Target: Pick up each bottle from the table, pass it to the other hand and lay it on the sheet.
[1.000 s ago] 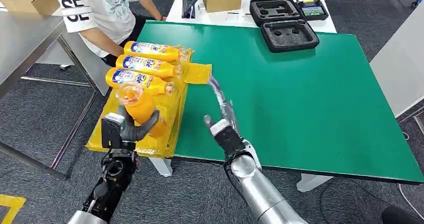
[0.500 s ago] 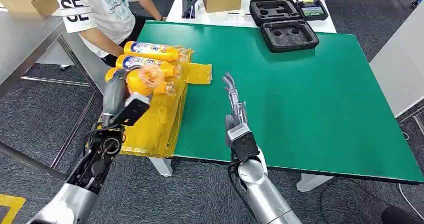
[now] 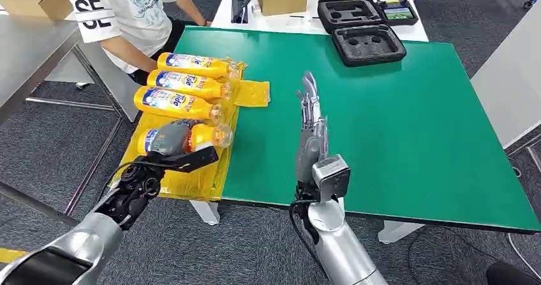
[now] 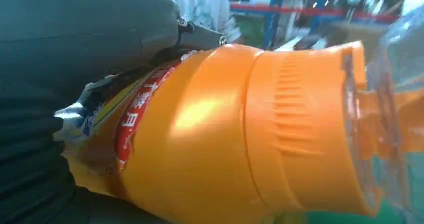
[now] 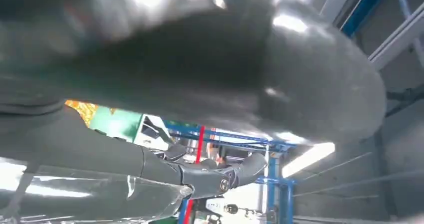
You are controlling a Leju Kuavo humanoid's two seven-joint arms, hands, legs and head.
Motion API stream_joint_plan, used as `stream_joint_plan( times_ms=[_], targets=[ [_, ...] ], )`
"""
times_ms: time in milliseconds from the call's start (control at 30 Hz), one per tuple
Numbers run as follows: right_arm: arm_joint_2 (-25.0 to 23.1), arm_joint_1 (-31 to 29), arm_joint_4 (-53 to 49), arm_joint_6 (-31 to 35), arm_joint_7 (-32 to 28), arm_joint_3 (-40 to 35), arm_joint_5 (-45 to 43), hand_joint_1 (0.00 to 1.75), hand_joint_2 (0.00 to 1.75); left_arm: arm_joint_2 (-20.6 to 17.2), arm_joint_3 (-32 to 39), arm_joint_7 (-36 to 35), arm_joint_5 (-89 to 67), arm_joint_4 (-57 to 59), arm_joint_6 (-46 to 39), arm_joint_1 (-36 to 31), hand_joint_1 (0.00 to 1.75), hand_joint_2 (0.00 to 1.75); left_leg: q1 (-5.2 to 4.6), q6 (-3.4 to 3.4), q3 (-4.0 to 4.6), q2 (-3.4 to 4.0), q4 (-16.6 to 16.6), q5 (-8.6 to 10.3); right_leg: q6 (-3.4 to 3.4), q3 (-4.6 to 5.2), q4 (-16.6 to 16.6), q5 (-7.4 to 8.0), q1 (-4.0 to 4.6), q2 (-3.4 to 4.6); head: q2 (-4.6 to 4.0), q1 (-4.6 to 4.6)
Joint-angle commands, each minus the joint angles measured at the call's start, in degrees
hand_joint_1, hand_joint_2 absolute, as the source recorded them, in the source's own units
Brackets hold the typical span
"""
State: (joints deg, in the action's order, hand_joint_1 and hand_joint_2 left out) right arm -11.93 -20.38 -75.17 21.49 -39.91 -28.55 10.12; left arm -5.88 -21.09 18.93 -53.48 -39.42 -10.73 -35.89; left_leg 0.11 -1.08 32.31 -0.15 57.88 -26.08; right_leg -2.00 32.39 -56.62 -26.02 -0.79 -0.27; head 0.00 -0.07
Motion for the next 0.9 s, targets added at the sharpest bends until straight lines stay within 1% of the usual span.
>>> stream_joint_plan(
  times_ms=[33,233,267,400,533,567,633,867,900],
  targets=[
    [1.4,-2.5,1.8,-0.9,-0.1,-1.1,-1.3,0.00,0.00,-1.5,-4.5,-0.5,-0.8,15.0,6.7,-7.3,1.75,1.75,0.05,0.04,0.00,0.02,0.0,0.00,0.05,-0.01,0.0,0.02,0.05,0.02,0.00,0.00],
    [0.9,-3.0,3.7,-1.7,-0.1,-0.9,-1.8,0.00,0.00,-1.9,-6.3,-0.8,-2.6,18.4,10.8,-9.1,1.75,1.75,0.07,0.07,-0.12,0.19,0.0,-0.01,0.09,-0.09,0.0,0.06,0.07,0.19,0.00,0.00],
    [0.9,-3.0,3.7,-1.7,-0.1,-0.9,-1.8,0.00,0.00,-1.9,-6.3,-0.7,-2.6,18.4,10.8,-9.2,1.75,1.75,0.06,0.06,-0.12,0.14,0.0,0.00,0.08,-0.11,0.0,0.05,0.06,0.13,-0.02,-0.02],
    [0.3,-3.9,5.5,-2.0,-0.1,-0.9,-2.3,0.00,0.00,-2.4,-8.4,-2.3,-4.7,20.8,15.7,-11.1,1.75,1.75,0.05,0.05,-0.09,0.11,0.0,0.00,0.07,-0.07,0.0,0.04,0.05,0.12,0.00,-0.02],
    [-0.2,-4.8,6.9,-2.3,0.0,-0.7,-2.5,0.00,0.00,-2.5,-9.2,-3.2,-5.9,21.9,17.4,-11.3,1.75,1.75,0.04,0.09,-0.14,0.16,0.0,0.03,0.06,-0.09,-0.1,0.04,0.04,0.15,0.00,0.00],
    [-0.2,-4.9,6.9,-2.3,0.0,-0.7,-2.5,0.00,0.00,-2.4,-9.2,-3.2,-5.9,21.9,17.4,-11.3,1.75,1.75,0.13,0.15,-0.15,0.28,0.0,0.05,0.14,-0.08,-0.1,0.12,0.13,0.28,0.00,0.00],
    [-0.4,-5.4,7.7,-2.4,0.2,-0.4,-2.7,0.00,0.00,-2.2,-9.7,-4.1,-6.5,22.4,18.6,-11.4,1.75,1.75,0.04,0.10,-0.15,0.09,0.0,0.04,0.06,-0.11,-0.1,0.04,0.04,0.10,0.00,0.00],
    [-0.6,-5.4,8.2,-2.5,0.3,-0.3,-2.9,0.00,0.00,-2.3,-10.3,-4.9,-7.2,23.1,21.7,-11.5,1.73,1.75,0.06,0.11,-0.18,0.16,0.0,0.05,0.09,-0.14,-0.1,0.08,0.06,0.20,0.00,0.00],
    [-0.7,-5.5,8.4,-2.5,0.4,-0.3,-3.0,0.00,0.00,-2.4,-10.0,-4.6,-7.0,23.1,22.1,-11.3,1.75,1.75,0.04,0.11,-0.18,0.17,0.0,0.04,0.08,-0.12,-0.1,0.07,0.04,0.19,0.00,0.00]
  ],
)
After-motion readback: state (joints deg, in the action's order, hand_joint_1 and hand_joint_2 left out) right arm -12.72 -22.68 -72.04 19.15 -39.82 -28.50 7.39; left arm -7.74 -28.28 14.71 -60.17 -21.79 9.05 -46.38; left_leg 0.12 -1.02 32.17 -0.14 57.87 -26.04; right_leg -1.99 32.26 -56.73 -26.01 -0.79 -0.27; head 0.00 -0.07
